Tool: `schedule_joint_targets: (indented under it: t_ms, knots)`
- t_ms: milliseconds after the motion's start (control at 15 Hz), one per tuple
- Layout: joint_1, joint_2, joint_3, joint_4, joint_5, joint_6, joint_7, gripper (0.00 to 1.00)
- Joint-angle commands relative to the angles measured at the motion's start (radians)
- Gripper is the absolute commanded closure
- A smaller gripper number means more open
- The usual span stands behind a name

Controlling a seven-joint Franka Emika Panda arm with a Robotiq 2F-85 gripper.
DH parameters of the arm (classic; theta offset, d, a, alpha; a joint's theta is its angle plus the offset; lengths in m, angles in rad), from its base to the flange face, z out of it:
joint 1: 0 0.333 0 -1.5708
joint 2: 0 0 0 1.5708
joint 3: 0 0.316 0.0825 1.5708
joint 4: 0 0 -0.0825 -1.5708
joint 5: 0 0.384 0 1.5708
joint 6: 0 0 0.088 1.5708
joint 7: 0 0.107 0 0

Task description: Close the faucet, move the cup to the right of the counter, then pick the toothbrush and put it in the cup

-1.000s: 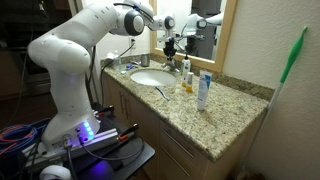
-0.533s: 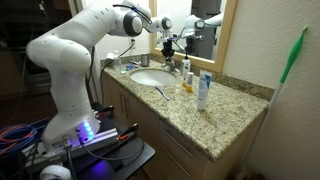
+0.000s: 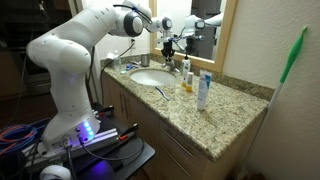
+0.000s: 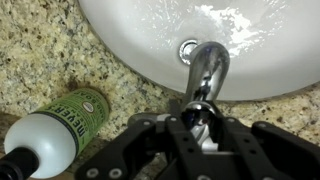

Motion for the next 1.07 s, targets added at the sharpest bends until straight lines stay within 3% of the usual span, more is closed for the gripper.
schedule_joint_targets:
  t_ms: [0,67,267,333,467,800,867,1000]
  knots:
    - [-0.003,0.000,0.004,0.000,0.001,0.000,-0.003,0.93]
    - [-0.005,-0.001,0.004,0.003,-0.001,0.001,0.006,0.71]
    - [-0.004,-0.001,0.002,0.003,-0.001,0.001,0.013,0.71]
    - [-0.004,-0.001,0.002,0.003,-0.001,0.001,0.013,0.46]
    - [-0.016,0.014,0.021,0.009,0.018,-0.002,-0.018,0.41]
    - [-0.034,0.035,0.049,0.002,0.074,0.051,-0.025,0.07]
    - [-0.015,0.031,0.028,0.002,0.049,0.031,-0.011,0.24]
    - [-0.019,0.036,0.031,0.002,0.060,0.038,-0.011,0.10]
